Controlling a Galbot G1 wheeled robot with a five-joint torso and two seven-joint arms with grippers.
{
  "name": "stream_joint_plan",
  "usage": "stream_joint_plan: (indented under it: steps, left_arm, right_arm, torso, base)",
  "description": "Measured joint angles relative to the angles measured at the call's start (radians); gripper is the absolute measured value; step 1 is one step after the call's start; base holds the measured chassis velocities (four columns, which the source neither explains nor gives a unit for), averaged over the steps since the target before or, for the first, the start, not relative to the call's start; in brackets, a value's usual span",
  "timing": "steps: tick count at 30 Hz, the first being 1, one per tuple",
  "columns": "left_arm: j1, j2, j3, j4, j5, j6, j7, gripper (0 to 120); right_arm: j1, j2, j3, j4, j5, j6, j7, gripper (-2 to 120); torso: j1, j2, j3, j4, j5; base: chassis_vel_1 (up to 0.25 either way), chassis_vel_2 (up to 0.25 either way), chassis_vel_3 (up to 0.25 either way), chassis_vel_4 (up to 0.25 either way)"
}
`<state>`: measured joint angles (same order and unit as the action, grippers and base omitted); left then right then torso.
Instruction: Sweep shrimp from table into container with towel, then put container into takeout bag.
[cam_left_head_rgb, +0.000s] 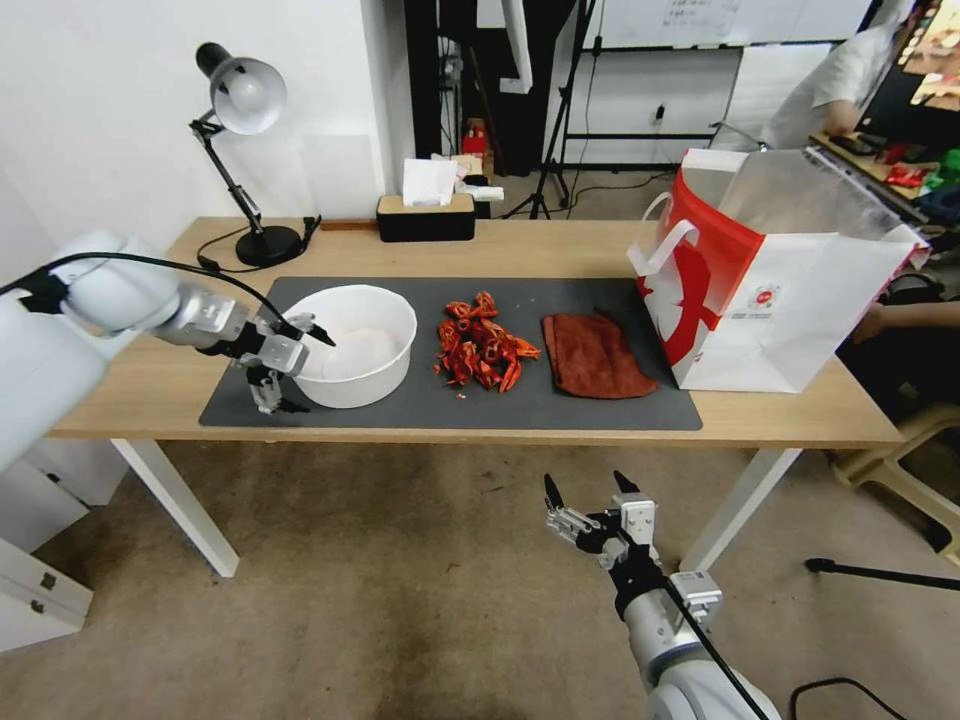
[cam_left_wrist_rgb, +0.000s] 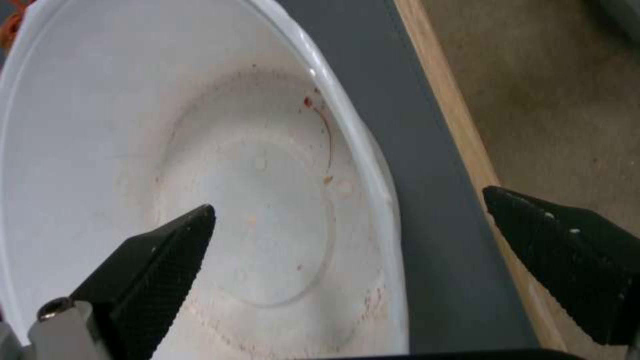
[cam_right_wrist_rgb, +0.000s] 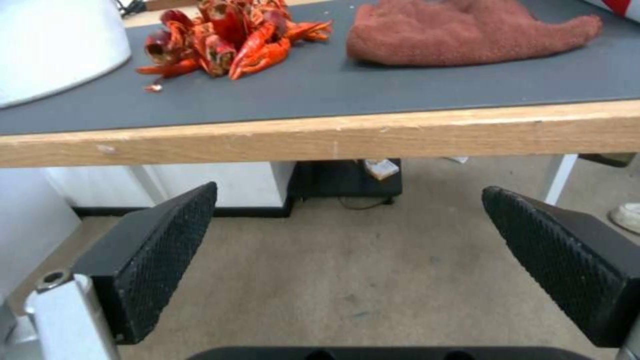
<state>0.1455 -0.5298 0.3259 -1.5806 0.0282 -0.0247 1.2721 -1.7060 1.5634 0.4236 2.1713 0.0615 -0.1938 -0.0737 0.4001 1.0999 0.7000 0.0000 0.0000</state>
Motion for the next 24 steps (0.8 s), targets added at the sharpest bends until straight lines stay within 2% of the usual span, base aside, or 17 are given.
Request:
stream_joint_plan:
  steps: [2,5,10,13,15,17,18,20,22,23,24]
  left_arm:
    - [-0.013,-0.026,0.023,0.023,0.005,0.002,0.003,100]
    - [-0.021,-0.039,0.037,0.036,0.006,0.003,0.003,100]
    - [-0.03,-0.051,0.053,0.048,0.008,0.007,0.006,100]
    - [-0.033,-0.056,0.062,0.052,0.011,0.008,0.007,95]
    - [-0.033,-0.059,0.066,0.053,0.012,0.009,0.008,84]
    - [-0.033,-0.06,0.066,0.054,0.012,0.009,0.008,81]
    - [-0.033,-0.06,0.068,0.054,0.012,0.009,0.008,73]
    - [-0.034,-0.061,0.07,0.054,0.012,0.009,0.009,70]
    - [-0.035,-0.062,0.076,0.055,0.012,0.009,0.009,60]
    - [-0.035,-0.062,0.076,0.055,0.012,0.009,0.009,60]
    - [-0.035,-0.065,0.078,0.055,0.014,0.009,0.011,52]
  right_arm:
    - [0.002,0.001,0.001,-0.004,0.0,0.0,0.004,100]
    - [0.001,0.002,0.0,-0.006,0.0,0.0,0.004,100]
    - [-0.002,0.004,-0.001,-0.008,0.0,0.0,0.002,100]
    - [-0.004,0.003,-0.001,-0.008,0.0,0.0,0.001,100]
    - [-0.007,0.001,-0.001,-0.006,0.0,0.0,-0.001,100]
    - [-0.007,0.0,-0.001,-0.005,0.0,0.0,-0.001,100]
    - [-0.008,0.0,-0.001,-0.002,0.0,0.0,-0.002,100]
    - [-0.008,-0.001,-0.001,0.0,0.0,0.0,-0.002,100]
    - [-0.008,-0.002,0.0,0.002,0.0,0.0,-0.002,100]
    - [-0.008,-0.002,0.0,0.002,0.0,0.0,-0.002,100]
    - [-0.008,-0.003,0.0,0.002,0.001,0.0,-0.002,100]
  torso:
    - [0.0,0.0,0.0,-0.0002,0.0]
    - [0.0,0.0,0.0,0.0,0.0]
    - [0.0,0.0,0.0,-0.0001,0.0]
    - [0.0,0.0,0.0,0.0,0.0]
    - [0.0,0.0,0.0,0.0,0.0001]
    - [0.0,0.0,0.0,0.0,0.0002]
    - [0.0,0.0,0.0,0.0001,0.0002]
    - [0.0,0.0,0.0,0.0001,0.0002]
    - [0.0,0.0,0.0,0.0002,0.0003]
    - [0.0,0.0,0.0,0.0002,0.0003]
    - [0.0,0.0,0.0,0.0001,0.0003]
  base:
    - [0.0,0.0,0.0,0.0]
    - [0.0,0.0,0.0,0.0]
    - [0.0,0.0,0.0,0.0]
    - [0.0,0.0,0.0,0.0]
    - [0.0,0.0,0.0,0.0]
    - [0.0,0.0,0.0,0.0]
    - [0.0,0.0,0.0,0.0]
    - [0.0,0.0,0.0,0.0]
    - [0.0,0.0,0.0,0.0]
    - [0.0,0.0,0.0,0.0]
    - [0.0,0.0,0.0,0.0]
